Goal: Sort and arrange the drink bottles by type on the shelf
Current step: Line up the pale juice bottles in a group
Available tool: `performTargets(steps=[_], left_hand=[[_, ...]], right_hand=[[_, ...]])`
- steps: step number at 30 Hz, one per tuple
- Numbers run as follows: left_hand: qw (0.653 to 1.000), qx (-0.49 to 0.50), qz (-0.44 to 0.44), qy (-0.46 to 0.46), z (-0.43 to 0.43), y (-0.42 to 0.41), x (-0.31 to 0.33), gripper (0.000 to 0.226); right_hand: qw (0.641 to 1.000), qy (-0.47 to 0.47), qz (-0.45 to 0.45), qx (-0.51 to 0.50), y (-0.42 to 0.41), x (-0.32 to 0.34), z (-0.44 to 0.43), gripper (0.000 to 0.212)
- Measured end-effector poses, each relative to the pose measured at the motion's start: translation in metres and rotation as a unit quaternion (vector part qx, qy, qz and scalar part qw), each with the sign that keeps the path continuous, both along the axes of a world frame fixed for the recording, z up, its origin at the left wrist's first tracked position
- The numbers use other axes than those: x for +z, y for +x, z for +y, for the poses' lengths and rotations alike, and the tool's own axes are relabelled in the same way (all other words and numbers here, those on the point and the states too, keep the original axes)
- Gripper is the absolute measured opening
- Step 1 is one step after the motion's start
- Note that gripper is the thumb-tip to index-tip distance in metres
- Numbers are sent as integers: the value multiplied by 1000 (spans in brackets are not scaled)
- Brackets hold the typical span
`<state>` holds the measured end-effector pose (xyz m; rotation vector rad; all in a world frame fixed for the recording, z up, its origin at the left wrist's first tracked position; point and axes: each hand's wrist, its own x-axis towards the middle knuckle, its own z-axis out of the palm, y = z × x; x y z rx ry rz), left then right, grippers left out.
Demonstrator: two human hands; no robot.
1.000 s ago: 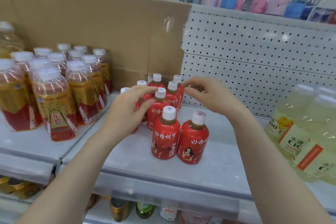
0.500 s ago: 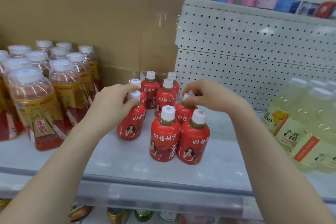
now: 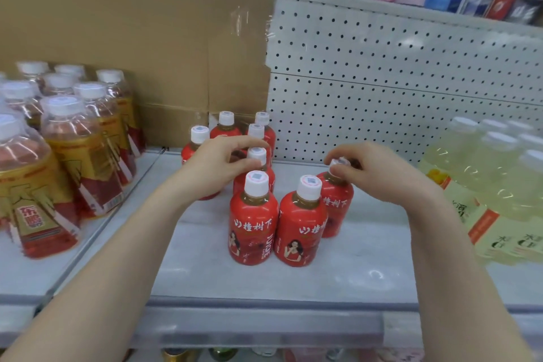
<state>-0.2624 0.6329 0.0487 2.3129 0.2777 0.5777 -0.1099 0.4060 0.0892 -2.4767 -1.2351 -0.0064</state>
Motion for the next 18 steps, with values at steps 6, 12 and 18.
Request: performTargets(steps=[6, 12, 18], left_hand=[[999, -16, -17, -43, 1, 4, -9, 38], [998, -14, -25, -59, 0, 4, -12, 39], [997, -18, -13, -67, 1, 0, -5, 36]], right_hand=[[998, -20, 58, 22, -10, 5, -31, 13], [998, -33, 52, 13, -23, 10, -36, 12], [997, 8, 58, 42, -34, 2, -29, 11]])
